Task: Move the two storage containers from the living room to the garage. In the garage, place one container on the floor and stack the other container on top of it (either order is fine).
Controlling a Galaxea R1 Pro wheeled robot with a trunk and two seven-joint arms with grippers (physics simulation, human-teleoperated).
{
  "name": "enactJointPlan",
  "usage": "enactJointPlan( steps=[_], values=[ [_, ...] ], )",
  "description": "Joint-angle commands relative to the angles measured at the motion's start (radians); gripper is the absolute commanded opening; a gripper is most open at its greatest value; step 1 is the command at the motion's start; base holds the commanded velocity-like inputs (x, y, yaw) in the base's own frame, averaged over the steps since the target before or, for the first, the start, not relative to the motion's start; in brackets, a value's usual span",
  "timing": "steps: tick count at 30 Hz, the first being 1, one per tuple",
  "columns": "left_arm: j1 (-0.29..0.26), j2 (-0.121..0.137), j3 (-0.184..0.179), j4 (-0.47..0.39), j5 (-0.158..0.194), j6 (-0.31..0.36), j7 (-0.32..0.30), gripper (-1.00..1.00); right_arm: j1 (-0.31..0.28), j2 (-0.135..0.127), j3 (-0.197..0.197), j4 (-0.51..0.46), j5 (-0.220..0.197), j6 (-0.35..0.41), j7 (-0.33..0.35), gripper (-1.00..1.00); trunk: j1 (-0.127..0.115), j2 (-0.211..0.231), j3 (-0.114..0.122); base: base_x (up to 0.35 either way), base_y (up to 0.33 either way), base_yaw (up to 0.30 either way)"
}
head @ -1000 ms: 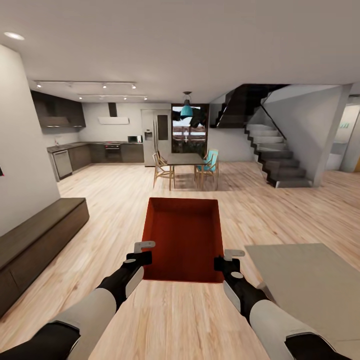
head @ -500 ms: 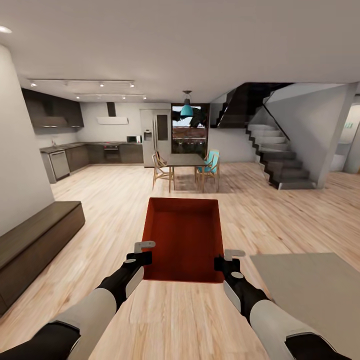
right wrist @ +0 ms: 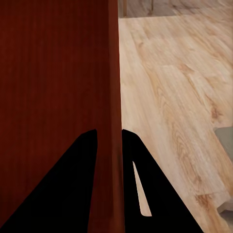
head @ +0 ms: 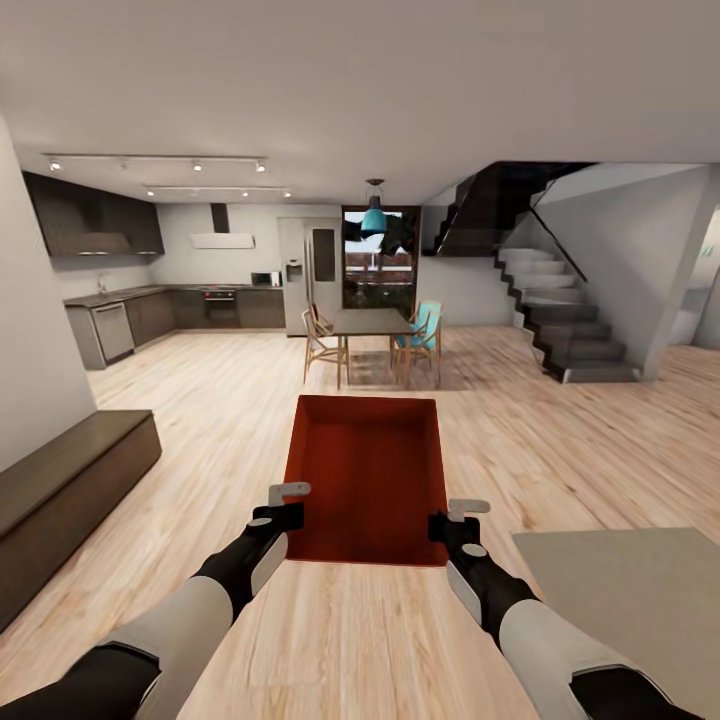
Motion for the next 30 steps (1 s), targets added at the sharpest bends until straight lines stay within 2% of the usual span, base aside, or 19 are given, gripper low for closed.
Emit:
enactJointPlan(
  steps=[1,30],
  values=[
    [0.000,0.021,-0.005,0.023,0.004,0.007,0.040,-1.00,-0.002,-0.001,-0.021,-0.003,0.004,-0.006,-0.090,-1.00,0.001,-0.001,-0.001,0.326,0.000,0.000],
    [0.000,0.021,-0.006,0.022,0.004,0.007,0.040,-1.00,-0.002,-0.002,-0.022,-0.003,0.004,-0.007,-0.091,-1.00,0.001,-0.001,-0.001,0.326,0.000,0.000]
  ],
)
